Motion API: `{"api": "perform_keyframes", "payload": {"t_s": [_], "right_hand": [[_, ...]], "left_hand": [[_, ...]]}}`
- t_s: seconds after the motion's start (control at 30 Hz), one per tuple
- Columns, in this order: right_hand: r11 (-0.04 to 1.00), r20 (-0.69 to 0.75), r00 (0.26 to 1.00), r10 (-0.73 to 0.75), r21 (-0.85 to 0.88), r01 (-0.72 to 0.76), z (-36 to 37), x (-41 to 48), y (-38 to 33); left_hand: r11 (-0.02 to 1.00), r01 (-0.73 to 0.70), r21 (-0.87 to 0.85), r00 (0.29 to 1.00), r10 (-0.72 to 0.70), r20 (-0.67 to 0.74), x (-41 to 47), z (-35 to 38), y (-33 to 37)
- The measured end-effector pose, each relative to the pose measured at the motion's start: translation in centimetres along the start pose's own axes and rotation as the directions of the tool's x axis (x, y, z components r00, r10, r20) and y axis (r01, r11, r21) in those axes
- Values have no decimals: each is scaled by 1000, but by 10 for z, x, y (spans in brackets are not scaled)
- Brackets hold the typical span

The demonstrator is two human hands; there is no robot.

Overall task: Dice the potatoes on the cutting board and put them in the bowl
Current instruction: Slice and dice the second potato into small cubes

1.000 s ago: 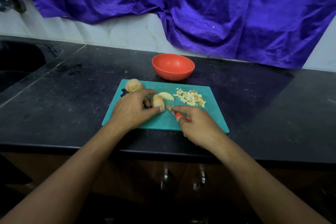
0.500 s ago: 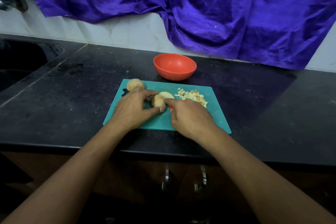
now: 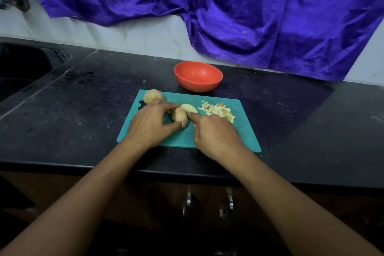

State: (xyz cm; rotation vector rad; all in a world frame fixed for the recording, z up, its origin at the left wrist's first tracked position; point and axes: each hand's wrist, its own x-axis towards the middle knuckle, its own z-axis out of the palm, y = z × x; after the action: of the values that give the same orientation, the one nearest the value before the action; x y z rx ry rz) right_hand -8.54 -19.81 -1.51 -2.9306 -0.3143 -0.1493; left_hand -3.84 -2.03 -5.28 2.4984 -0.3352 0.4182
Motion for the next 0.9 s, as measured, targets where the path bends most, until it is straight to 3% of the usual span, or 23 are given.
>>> {"api": "perform_keyframes", "payload": {"t_s": [0.13, 0.3, 0.37, 0.7, 0.9], "right_hand": [[1000, 11, 1000, 17, 15, -17, 1, 10, -3], [923, 37, 991, 126, 362, -131, -4, 11, 9], [890, 63, 983, 171, 418, -181, -12, 11, 13], [979, 128, 979, 160, 106, -174, -34, 5, -4], [983, 178, 971, 162, 55, -175, -40, 8, -11]], "left_hand": [[1000, -1, -6, 1000, 1, -4, -1, 0, 0], [1000, 2, 17, 1000, -2, -20, -1, 1, 0], [999, 4, 32, 1000, -4, -27, -1, 2, 1], [999, 10, -37, 1000, -11, -20, -1, 0, -3], [999, 25, -37, 1000, -25, -16, 2, 1, -3]]}}
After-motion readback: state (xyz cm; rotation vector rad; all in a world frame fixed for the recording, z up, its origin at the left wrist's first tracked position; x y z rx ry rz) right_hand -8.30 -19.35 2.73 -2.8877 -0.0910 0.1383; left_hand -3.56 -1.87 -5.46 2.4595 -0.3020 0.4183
